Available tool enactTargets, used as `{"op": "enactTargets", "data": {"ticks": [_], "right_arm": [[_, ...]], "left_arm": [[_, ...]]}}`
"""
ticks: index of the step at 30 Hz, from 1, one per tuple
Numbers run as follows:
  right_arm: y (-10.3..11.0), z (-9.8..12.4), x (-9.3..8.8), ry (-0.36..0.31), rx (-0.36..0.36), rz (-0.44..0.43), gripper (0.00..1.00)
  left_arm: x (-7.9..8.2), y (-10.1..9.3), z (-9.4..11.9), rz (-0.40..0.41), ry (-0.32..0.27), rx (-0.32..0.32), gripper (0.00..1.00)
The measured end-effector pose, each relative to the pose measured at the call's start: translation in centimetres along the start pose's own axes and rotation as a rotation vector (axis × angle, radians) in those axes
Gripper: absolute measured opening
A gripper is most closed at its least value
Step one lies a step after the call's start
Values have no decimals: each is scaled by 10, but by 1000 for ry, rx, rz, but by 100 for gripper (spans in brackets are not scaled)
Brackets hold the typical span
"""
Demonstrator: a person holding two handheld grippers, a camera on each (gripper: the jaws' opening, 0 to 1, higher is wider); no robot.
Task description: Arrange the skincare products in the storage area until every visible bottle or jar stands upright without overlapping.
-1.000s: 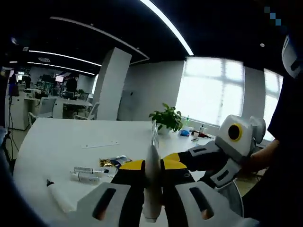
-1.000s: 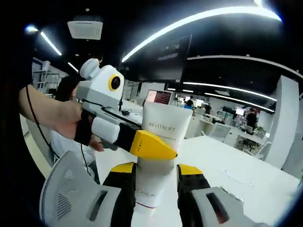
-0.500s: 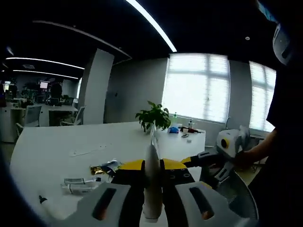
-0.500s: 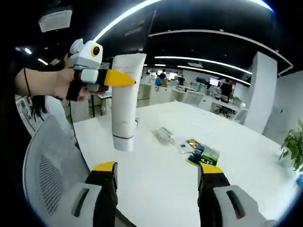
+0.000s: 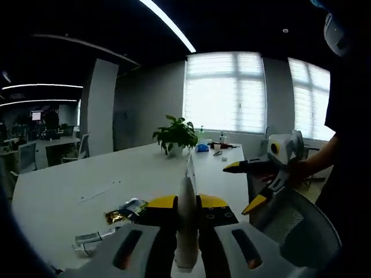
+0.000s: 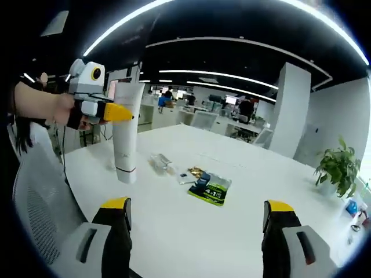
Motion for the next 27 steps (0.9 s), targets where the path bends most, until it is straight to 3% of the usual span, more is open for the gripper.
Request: {"op": "enactTargets", "data": {"ticks": [3, 6, 8, 15, 18, 20, 23, 25, 27], "right_arm": [[-18, 2, -8, 32, -21, 50, 99], [-29, 3, -14, 44, -52, 23, 97], [-23, 4, -16, 37, -57, -55, 96], [12, -1, -23, 27, -70, -38, 93], [3, -3, -26, 40, -129, 43, 90], [-7, -4, -29, 34, -147, -25, 90], [-14, -10, -42, 68, -185, -24, 87], [-14, -7, -41, 84, -195, -30, 77], [-15, -5, -39, 49, -202, -37, 73]], "left_arm": [[0, 2, -8, -2, 11, -21, 6], [-2, 5, -16, -1, 11, -45, 6], [-6, 7, -23, 3, 22, -68, 6], [-23, 19, -44, -26, 83, -108, 6], [-26, 26, -49, -15, 68, -117, 6], [-28, 31, -52, -6, 51, -122, 6], [-30, 35, -55, -12, 39, -137, 6], [-30, 37, -57, -11, 12, -151, 6], [-33, 41, -59, -13, 1, -167, 6]]}}
Point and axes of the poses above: the point that each gripper's makers call its tool centre point, and the gripper's own axes: z roughly backward along the fingers, y roughly to its left, x roughly out of its top, the point moved 8 cm from there along z, roughly backward along the fingers, and after that the axes turned 1 degree about -x, right-handed, at the moved point
